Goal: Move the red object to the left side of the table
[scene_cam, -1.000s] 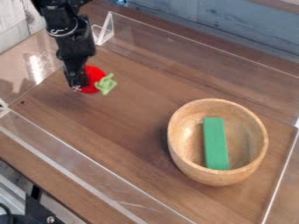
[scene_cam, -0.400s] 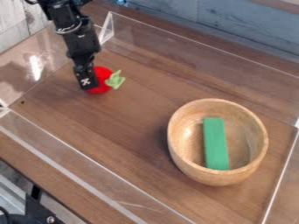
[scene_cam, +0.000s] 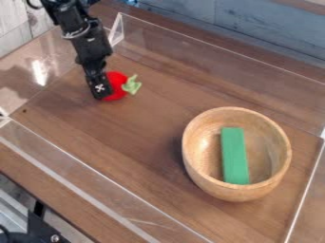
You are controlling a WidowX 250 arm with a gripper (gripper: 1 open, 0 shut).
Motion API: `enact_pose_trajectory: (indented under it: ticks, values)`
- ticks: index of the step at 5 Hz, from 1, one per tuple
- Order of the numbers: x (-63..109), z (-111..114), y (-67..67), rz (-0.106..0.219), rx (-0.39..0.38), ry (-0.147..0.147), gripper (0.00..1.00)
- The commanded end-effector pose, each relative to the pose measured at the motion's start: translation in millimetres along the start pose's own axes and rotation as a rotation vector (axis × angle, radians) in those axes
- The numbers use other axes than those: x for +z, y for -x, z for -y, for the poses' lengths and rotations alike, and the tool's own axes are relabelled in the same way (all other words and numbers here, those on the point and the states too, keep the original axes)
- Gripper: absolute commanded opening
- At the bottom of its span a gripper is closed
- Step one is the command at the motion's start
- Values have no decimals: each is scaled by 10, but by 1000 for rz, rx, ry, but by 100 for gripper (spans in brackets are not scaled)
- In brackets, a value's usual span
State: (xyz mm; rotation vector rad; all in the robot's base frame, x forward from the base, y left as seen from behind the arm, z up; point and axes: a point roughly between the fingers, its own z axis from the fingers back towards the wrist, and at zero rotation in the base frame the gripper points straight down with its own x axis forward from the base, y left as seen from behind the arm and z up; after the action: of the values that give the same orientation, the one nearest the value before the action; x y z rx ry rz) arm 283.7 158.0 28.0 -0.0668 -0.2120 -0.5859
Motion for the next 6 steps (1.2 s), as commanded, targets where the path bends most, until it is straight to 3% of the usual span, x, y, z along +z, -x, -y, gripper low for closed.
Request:
enact_pose_trajectory:
  ticks: [1,2,3,5,6]
  values:
    - [-15,-85,57,10,-14,27,0]
    - [-13,-153,82,11,-48,49,0]
    - [177,-139,39,24,-22,51,100]
    - [311,-16,54,49,133,32,100]
    - [388,27,35,58,115,40,100]
